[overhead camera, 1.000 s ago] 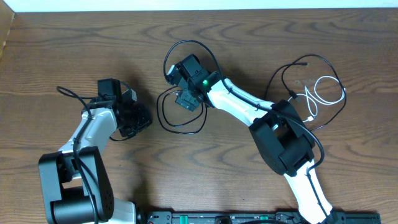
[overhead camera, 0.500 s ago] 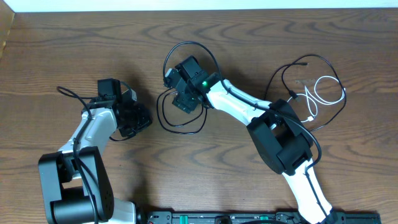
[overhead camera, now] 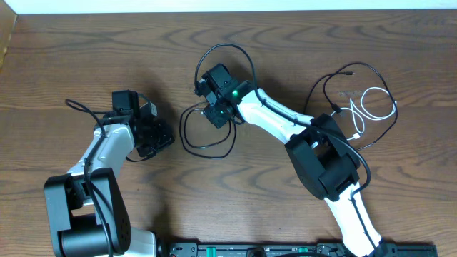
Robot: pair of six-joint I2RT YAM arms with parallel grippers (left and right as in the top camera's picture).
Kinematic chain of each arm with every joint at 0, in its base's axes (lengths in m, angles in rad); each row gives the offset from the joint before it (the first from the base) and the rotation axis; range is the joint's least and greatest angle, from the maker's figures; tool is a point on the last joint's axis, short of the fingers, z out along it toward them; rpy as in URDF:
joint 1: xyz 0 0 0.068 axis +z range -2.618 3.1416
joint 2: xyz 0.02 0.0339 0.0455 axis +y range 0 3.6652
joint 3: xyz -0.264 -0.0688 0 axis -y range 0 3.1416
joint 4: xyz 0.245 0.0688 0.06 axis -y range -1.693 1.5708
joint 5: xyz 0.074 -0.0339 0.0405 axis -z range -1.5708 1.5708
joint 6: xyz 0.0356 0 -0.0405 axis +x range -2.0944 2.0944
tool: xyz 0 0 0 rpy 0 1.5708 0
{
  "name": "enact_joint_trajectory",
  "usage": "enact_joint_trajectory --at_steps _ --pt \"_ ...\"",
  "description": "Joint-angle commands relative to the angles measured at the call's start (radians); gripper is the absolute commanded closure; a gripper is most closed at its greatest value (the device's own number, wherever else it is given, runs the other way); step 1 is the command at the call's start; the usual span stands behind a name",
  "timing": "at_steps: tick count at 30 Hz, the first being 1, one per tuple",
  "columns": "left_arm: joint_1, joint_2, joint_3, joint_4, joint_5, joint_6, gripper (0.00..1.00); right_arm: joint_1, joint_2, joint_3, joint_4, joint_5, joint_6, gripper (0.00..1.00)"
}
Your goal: Untangle cables
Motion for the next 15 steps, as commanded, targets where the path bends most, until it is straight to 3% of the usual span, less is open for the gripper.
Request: enact_joint_trajectory --at_steps 1,2,5,10,15 --pt "0.004 0.006 -0.004 -0.006 -0.013 -0.009 0.9 0.023 0.062 -0.042 -0.035 -0.025 0.047 0.71" --pt "0.004 0.006 -0.004 -0.007 -0.013 -0.009 0.91 0.025 0.062 -0.042 -0.034 -0.026 0.047 0.7" --pt "0.004 0.006 -0.004 -0.008 -0.013 -0.009 0.9 0.026 0.062 -0.042 -0.026 -0.025 0.022 0.5" --pt "0.004 0.006 -0.004 -0.008 -0.013 -0.009 0.91 0.024 0.062 -0.042 0.026 -0.019 -0.063 0.35" --pt "0.004 0.006 -0.004 -0.008 -0.013 -0.009 0.91 0.024 0.062 -0.042 0.082 0.03 -0.073 0.31"
